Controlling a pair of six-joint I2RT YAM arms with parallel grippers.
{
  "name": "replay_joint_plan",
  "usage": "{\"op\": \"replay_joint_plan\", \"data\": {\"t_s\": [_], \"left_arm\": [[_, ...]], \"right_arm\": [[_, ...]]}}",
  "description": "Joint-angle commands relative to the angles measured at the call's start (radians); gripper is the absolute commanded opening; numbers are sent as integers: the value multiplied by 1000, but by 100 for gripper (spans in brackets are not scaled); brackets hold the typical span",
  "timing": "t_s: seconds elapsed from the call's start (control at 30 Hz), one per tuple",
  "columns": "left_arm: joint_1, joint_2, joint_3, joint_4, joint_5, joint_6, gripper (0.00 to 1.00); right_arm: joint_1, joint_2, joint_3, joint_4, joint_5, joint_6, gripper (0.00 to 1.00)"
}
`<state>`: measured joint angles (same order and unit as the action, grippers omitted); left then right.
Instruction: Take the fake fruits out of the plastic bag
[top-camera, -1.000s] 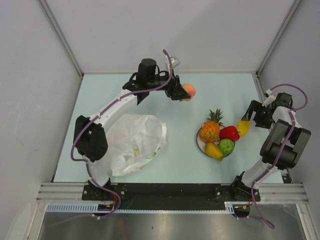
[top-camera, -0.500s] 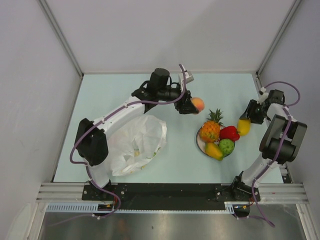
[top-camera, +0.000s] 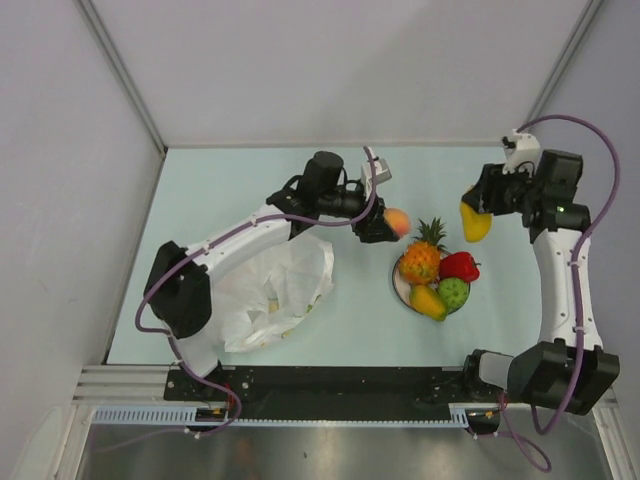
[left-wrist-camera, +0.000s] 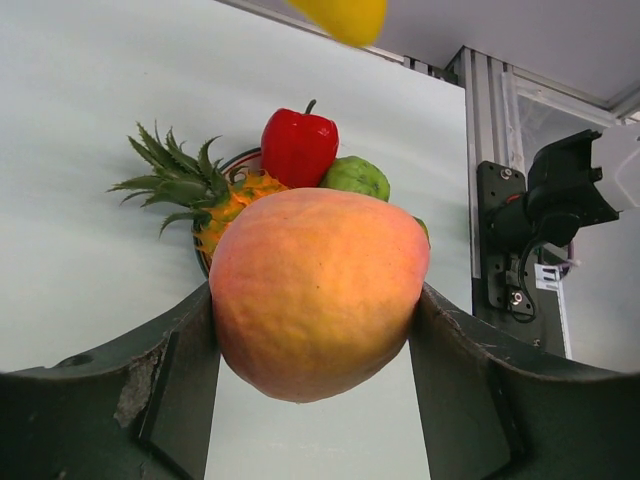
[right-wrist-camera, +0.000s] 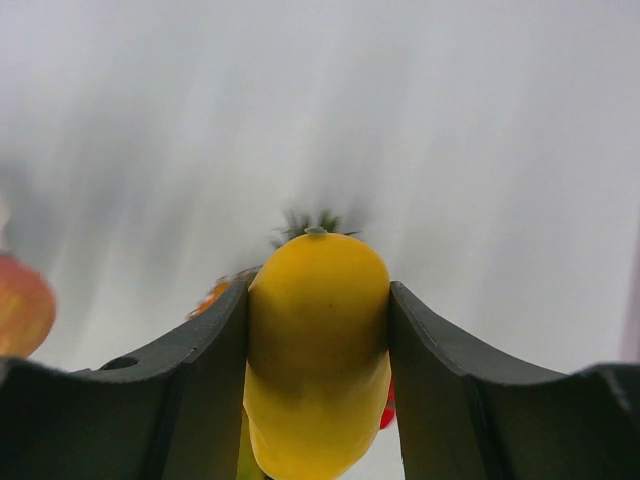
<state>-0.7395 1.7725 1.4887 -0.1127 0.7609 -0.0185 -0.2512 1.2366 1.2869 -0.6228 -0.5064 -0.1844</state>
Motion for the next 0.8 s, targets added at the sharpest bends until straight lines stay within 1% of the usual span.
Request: {"op": "replay_joint_plan", "data": {"t_s": [0.0, 0.03, 0.07, 0.13, 0.17, 0.27, 0.37, 0.57, 0.77], "left_arm": [[15, -140, -42, 68, 9, 15, 0], [11, -149, -54, 71, 9, 17, 0], [9, -154, -65, 77, 2, 35, 0], [8, -166, -87, 84, -2, 25, 0], [5, -174, -91, 82, -8, -1, 0], [-6, -212, -114, 84, -23, 6, 0], [-8, -229, -137, 59, -28, 17, 0], [-34, -214, -131, 57, -20, 64, 0], [-115, -131, -82, 94, -58, 120, 0]], "right_arm": [[105, 35, -20, -149, 32, 23, 20], [128, 44, -24, -138, 57, 32, 20], [138, 73, -23, -131, 71, 43, 20], [147, 102, -23, -124, 104, 68, 20], [145, 125, -23, -129, 111, 74, 20], [161, 161, -23, -153, 115, 92, 20], [179, 175, -43, -124, 127, 95, 21], [208, 222, -52, -127, 155, 91, 21], [201, 261, -84, -123, 177, 92, 23]]}}
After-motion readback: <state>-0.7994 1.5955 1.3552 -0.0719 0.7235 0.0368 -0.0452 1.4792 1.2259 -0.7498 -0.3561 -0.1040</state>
